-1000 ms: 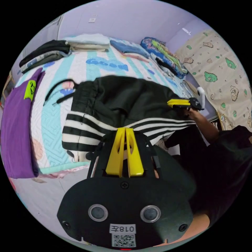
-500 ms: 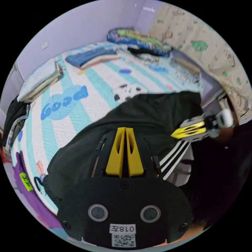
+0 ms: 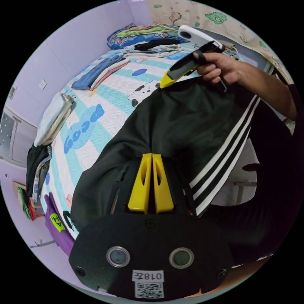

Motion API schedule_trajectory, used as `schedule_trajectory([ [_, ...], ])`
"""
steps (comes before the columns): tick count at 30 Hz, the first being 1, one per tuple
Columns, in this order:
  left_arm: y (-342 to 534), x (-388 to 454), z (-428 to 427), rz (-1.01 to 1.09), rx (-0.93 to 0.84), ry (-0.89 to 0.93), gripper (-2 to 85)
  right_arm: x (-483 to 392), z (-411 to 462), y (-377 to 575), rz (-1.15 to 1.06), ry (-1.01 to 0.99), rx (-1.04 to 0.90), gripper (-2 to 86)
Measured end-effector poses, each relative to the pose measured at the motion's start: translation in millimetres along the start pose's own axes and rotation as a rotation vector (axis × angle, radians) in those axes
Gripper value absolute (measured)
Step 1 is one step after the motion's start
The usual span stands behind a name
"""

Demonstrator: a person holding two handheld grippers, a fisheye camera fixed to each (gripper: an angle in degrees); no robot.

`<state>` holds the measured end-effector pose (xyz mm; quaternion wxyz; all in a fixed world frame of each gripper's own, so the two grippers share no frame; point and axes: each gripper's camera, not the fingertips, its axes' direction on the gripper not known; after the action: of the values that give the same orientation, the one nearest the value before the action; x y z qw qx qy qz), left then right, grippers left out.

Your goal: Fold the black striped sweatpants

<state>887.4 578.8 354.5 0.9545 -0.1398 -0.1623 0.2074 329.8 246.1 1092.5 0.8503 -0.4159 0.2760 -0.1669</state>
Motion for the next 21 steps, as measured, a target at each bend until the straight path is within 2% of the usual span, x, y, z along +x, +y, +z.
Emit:
schedule_trajectory([
  [4,3,3,-29,-0.043,0.099,-0.036,-1.0,-30,4,15,-0.138,0.039,0.011,4.5],
  [6,-1,5,-55,-0.083,0.299,0.032,-1.0,-48,14,26,-0.208,0.122,-0.005,4.4],
  [8,-15,10,-60,-0.080,0.379,0.091,-1.0,-56,29,33,-0.231,0.160,-0.058,4.8],
  [13,-71,19,-22,-0.111,0.189,0.067,-1.0,-68,38,33,-0.278,0.178,-0.123,3.6],
  [15,-85,25,-5,-0.077,0.049,0.061,-1.0,-77,37,28,-0.337,0.159,-0.191,3.9],
  [16,-86,28,-6,-0.064,0.050,0.047,-1.0,-81,34,25,-0.360,0.172,-0.203,4.2],
  [21,-78,32,-14,0.001,-0.003,0.038,-1.0,-75,3,-4,-0.307,0.234,-0.039,5.8],
])
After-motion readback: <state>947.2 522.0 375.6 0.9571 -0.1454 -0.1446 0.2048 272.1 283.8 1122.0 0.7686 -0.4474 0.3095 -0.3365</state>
